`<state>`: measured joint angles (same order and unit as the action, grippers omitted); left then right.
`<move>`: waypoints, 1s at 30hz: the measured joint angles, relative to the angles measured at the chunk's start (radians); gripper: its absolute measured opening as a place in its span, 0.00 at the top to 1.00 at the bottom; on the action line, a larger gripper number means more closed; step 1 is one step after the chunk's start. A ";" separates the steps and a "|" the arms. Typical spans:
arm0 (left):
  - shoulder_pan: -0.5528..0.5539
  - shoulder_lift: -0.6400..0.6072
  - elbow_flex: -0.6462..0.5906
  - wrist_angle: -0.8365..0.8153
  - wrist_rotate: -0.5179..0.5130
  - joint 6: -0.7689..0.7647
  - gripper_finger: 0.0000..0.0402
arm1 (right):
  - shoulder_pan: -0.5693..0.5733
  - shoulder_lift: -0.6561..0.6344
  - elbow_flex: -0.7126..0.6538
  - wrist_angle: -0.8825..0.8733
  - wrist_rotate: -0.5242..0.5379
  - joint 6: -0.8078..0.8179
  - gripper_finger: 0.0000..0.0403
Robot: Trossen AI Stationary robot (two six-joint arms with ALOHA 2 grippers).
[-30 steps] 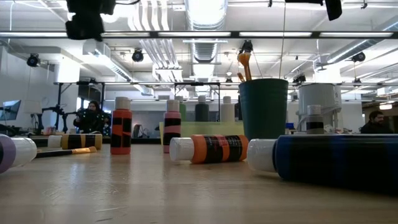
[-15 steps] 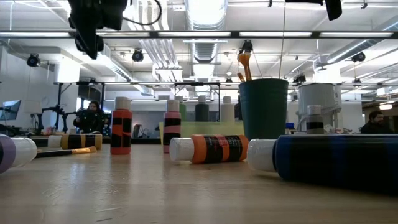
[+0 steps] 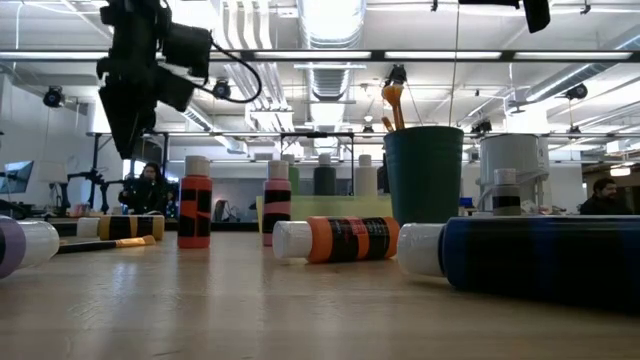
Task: Pick & Place Paint Supplies
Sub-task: Put the yellow paint bottle into the yellow bin
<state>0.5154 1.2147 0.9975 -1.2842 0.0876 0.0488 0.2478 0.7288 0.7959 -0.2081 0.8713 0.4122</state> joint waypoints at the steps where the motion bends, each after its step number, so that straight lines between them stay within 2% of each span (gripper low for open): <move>1: -0.002 -0.002 -0.020 0.029 0.005 -0.001 0.50 | 0.000 0.000 0.000 0.000 0.006 0.000 0.98; 9: -0.023 0.000 -0.123 0.206 0.002 0.000 0.50 | -0.018 -0.001 0.000 0.000 0.023 -0.002 0.98; 23: -0.027 0.000 -0.203 0.317 -0.003 0.029 0.50 | -0.023 -0.001 0.000 0.002 0.022 -0.003 0.98; 30: -0.028 0.003 -0.211 0.280 -0.003 0.036 0.50 | -0.023 0.000 0.000 0.002 0.022 0.004 0.98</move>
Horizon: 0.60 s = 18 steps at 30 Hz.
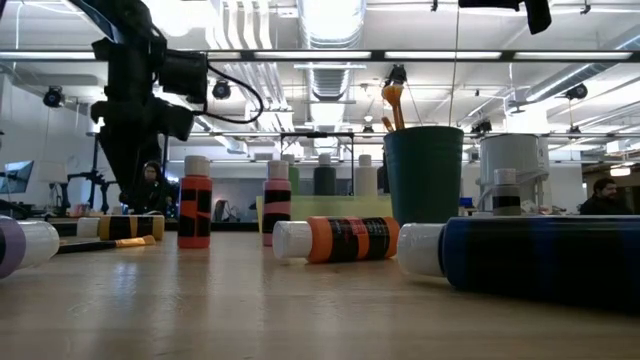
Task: Pick & Place Paint Supplies
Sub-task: Put the yellow paint bottle into the yellow bin
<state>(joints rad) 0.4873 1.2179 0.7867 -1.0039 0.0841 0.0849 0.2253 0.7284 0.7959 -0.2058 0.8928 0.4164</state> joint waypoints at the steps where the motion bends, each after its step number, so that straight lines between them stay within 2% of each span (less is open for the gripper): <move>1: 0.000 0.000 -0.003 0.000 0.000 0.000 0.50 | 0.000 0.000 0.000 0.000 0.000 0.000 0.98; 8: -0.001 -0.007 -0.062 0.010 0.000 0.000 0.50 | 0.000 0.000 0.000 0.000 -0.001 0.002 0.98; 18: -0.003 -0.003 -0.053 0.016 -0.027 -0.010 0.50 | 0.000 0.000 0.000 0.000 0.000 -0.004 0.98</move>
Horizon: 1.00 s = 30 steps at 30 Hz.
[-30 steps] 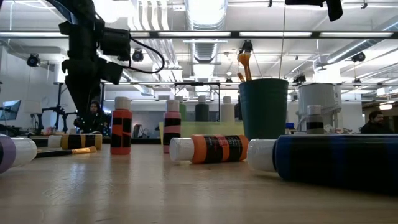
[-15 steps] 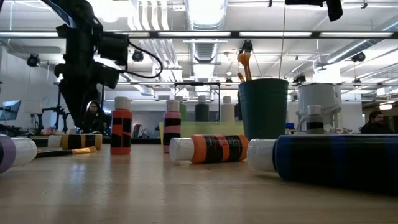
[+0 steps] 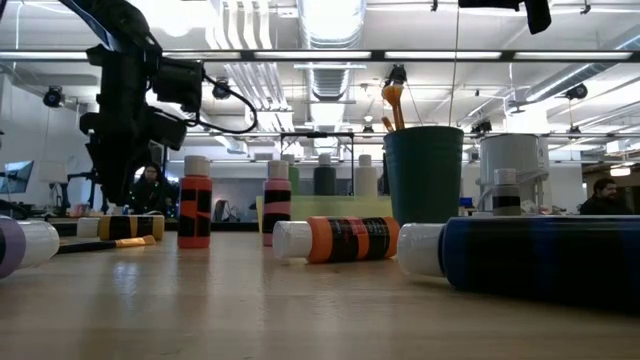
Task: Pick & Place Paint Supplies
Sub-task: Put the yellow paint bottle into the yellow bin
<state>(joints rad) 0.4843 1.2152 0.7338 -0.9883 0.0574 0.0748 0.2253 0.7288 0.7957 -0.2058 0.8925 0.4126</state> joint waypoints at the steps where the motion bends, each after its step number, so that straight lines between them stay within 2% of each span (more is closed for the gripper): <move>1: -0.001 0.000 0.003 -0.006 0.000 -0.008 0.50 | 0.000 0.000 0.000 0.000 0.000 0.000 0.98; 6: -0.013 -0.007 0.017 -0.082 0.008 -0.059 0.50 | 0.000 0.000 0.000 0.000 0.000 0.002 0.98; 12: -0.057 -0.031 -0.011 -0.057 0.007 -0.187 0.50 | -0.010 0.000 0.000 0.000 0.000 -0.001 0.98; 14: -0.072 -0.039 -0.023 -0.029 -0.012 -0.259 0.50 | -0.010 0.000 0.000 0.000 0.000 -0.002 0.98; 18: -0.091 -0.043 -0.034 0.000 -0.119 -0.362 0.50 | -0.010 0.000 0.000 0.000 0.000 -0.005 0.98; 24: -0.092 -0.035 -0.035 0.004 -0.138 -0.487 0.50 | -0.022 0.000 0.000 0.000 0.001 -0.012 0.98; 27: -0.104 -0.035 -0.035 0.004 -0.119 -0.483 0.50 | -0.032 0.000 0.000 0.000 0.001 -0.012 0.98; 30: -0.115 -0.035 -0.035 0.003 -0.107 -0.406 0.50 | -0.038 0.000 0.000 0.000 0.000 -0.013 0.98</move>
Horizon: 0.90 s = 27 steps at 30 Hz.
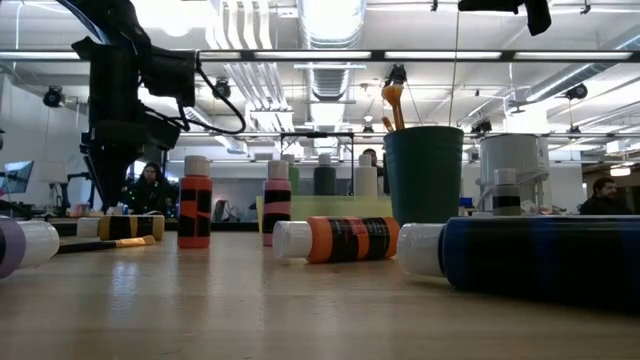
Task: Pick & Place Paint Supplies
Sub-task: Put the yellow paint bottle into the yellow bin
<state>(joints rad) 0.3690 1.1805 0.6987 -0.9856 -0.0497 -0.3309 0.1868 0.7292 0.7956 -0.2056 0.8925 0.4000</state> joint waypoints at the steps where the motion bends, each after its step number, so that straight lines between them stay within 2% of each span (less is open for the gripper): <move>1: -0.002 0.000 0.000 -0.002 0.002 0.020 0.50 | -0.002 0.000 0.000 0.000 0.000 0.000 0.98; 10: -0.007 0.001 -0.008 -0.057 0.026 0.113 0.50 | -0.007 0.000 0.000 0.000 -0.001 0.000 0.98; 27: -0.007 0.069 -0.018 -0.046 0.035 0.121 0.50 | -0.007 0.000 0.000 0.000 -0.007 0.001 0.98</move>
<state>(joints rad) 0.3618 1.2496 0.6811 -1.0313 -0.0143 -0.2099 0.1802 0.7292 0.7956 -0.2054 0.8852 0.4007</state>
